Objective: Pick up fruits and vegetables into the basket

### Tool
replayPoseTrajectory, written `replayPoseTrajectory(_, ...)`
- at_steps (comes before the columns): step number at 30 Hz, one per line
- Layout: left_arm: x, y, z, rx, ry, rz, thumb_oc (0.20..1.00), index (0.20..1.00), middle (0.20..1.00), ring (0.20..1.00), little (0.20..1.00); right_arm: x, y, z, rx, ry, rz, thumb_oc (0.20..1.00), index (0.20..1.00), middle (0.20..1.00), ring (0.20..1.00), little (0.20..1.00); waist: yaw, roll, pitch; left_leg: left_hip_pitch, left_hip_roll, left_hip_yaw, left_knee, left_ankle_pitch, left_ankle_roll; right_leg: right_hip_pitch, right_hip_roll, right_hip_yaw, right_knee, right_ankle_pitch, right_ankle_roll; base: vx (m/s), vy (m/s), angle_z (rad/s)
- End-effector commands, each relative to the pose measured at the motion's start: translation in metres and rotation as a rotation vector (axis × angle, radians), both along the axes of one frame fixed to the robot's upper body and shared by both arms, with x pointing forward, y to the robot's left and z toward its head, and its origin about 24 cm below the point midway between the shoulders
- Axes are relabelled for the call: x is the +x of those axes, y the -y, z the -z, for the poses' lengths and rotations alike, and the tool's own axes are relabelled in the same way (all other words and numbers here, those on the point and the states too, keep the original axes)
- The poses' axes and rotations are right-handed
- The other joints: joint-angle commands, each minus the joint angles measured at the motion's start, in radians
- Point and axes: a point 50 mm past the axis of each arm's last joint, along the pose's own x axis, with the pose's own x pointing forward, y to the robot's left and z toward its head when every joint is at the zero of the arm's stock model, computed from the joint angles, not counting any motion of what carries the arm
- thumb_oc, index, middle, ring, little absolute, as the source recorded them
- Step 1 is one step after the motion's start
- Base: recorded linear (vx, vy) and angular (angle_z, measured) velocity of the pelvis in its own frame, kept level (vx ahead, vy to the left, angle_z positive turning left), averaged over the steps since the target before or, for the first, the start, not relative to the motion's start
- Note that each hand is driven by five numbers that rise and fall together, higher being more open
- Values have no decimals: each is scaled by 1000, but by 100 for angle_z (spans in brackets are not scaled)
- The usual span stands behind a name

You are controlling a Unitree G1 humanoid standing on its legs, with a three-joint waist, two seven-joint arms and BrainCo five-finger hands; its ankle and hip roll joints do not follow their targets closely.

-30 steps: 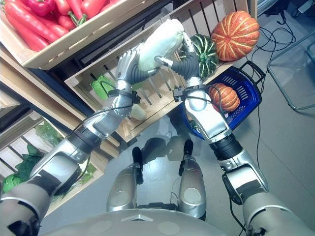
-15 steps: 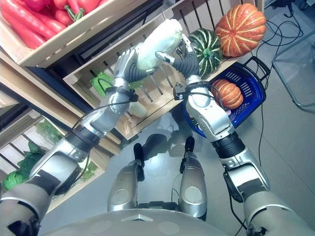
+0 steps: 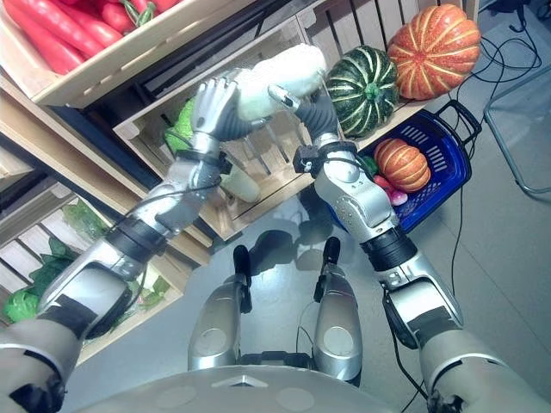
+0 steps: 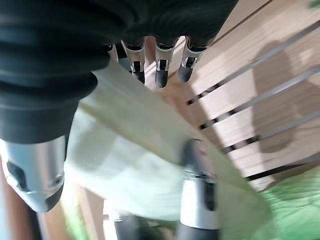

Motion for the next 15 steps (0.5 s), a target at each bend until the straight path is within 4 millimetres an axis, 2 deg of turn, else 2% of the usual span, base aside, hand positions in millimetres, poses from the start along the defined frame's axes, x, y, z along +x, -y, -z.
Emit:
replayPoseTrajectory(1, -21, 62, -31, 208, 276, 217, 200, 200, 200, 200, 200, -33, -73, -47, 193, 150, -362, 1000, 1000, 1000, 1000, 1000, -5, -59, -17, -10, 4, 20, 45, -18, 25, 75, -20, 42, -20, -12, 25, 0, 0, 0)
replayPoseTrajectory(7, -24, 71, -21, 256, 275, 240, 200, 200, 200, 200, 200, -35, -85, -46, 336, 34, -449, 1000, 1000, 1000, 1000, 1000, 3, -59, -20, -6, 4, 19, 45, -18, 25, 80, -25, 33, -22, -10, 26, 0, 0, 0)
replayPoseTrajectory(15, -30, 86, -11, 290, 264, 288, 200, 200, 200, 200, 200, -35, -89, -53, 390, 44, -433, 1000, 1000, 1000, 1000, 1000, 9, -56, -22, -8, 2, 12, 37, -16, 23, 81, -32, 27, -28, -6, 29, 1, -1, 1)
